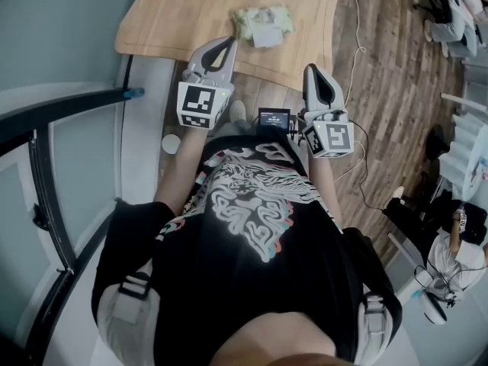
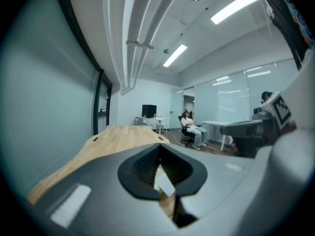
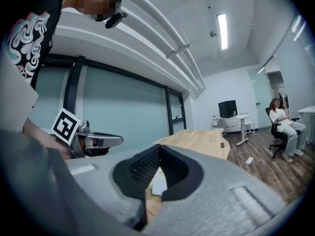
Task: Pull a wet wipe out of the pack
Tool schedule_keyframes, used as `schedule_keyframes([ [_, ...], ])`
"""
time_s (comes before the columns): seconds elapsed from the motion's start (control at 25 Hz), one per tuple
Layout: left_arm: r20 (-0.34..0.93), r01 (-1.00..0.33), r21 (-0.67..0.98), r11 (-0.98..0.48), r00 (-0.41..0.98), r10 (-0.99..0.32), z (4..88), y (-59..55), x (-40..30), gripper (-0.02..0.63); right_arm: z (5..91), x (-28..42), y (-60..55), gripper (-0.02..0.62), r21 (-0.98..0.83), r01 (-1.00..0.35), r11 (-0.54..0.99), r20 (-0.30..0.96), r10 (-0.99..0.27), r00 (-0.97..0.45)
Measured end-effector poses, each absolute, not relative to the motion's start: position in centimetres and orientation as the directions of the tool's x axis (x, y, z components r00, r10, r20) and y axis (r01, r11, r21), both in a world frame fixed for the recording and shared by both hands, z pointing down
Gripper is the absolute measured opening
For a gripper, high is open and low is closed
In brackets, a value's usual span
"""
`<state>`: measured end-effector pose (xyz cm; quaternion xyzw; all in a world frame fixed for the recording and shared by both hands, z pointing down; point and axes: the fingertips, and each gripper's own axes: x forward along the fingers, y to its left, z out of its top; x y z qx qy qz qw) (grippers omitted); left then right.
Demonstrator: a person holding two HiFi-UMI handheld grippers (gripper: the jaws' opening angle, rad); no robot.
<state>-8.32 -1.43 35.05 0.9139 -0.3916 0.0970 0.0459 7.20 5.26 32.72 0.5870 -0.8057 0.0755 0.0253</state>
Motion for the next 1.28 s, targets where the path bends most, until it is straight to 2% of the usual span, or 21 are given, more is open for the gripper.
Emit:
schedule_keyframes([
  [0.52, 0.231, -0.702, -0.011, -0.712, 0.691, -0.685, 35.4, -4.2, -6.7, -0.011, 33.1, 8.4, 3.0, -0.002, -0.096, -0.957, 0.274, 0.132, -0.949, -0.285],
  [1.28, 0.298, -0.714, -0.06, -0.698, 0.654, -0.695, 38.9, -9.7, -5.0, -0.011, 37.1, 8.7, -3.7, -0.002, -0.121, -0.931, 0.345, 0.19, -0.912, -0.363],
])
